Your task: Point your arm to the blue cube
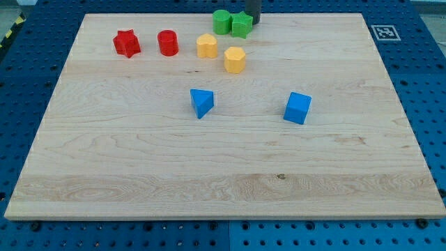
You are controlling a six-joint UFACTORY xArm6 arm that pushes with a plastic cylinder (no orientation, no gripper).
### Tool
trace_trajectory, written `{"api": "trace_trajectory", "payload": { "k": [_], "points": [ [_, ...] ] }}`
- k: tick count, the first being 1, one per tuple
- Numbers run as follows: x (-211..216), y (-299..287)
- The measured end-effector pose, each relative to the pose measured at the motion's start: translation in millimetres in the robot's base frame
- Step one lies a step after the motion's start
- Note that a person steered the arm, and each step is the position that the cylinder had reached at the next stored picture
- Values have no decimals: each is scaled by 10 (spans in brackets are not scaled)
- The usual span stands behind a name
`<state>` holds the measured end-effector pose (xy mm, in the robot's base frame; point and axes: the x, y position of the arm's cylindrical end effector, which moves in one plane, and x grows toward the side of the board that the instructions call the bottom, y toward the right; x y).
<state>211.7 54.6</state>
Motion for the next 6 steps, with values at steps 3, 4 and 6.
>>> {"api": "trace_trajectory", "payload": {
  "k": [3,4,6],
  "points": [
    [-2,83],
    [10,462],
    [658,604]
  ]
}}
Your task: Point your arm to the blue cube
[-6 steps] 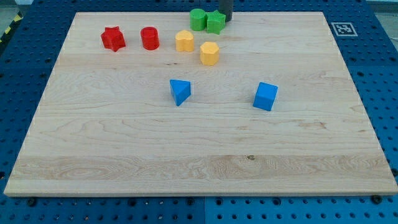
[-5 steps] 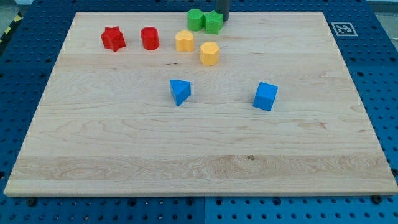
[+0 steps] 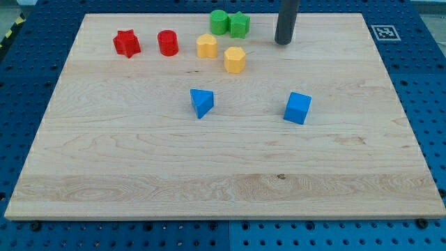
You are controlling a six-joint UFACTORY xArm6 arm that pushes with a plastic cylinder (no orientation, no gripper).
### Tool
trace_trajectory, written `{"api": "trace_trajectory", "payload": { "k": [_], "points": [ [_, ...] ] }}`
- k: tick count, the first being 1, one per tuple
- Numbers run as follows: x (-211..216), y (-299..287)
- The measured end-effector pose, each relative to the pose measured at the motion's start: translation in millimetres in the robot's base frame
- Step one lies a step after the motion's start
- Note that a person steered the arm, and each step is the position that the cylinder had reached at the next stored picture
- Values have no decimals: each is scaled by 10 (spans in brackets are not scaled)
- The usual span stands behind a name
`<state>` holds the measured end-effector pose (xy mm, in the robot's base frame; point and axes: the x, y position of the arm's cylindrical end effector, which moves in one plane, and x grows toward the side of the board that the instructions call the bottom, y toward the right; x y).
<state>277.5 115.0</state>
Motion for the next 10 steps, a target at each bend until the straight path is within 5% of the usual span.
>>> {"api": "trace_trajectory", "payload": {
  "k": [10],
  "points": [
    [860,127]
  ]
}}
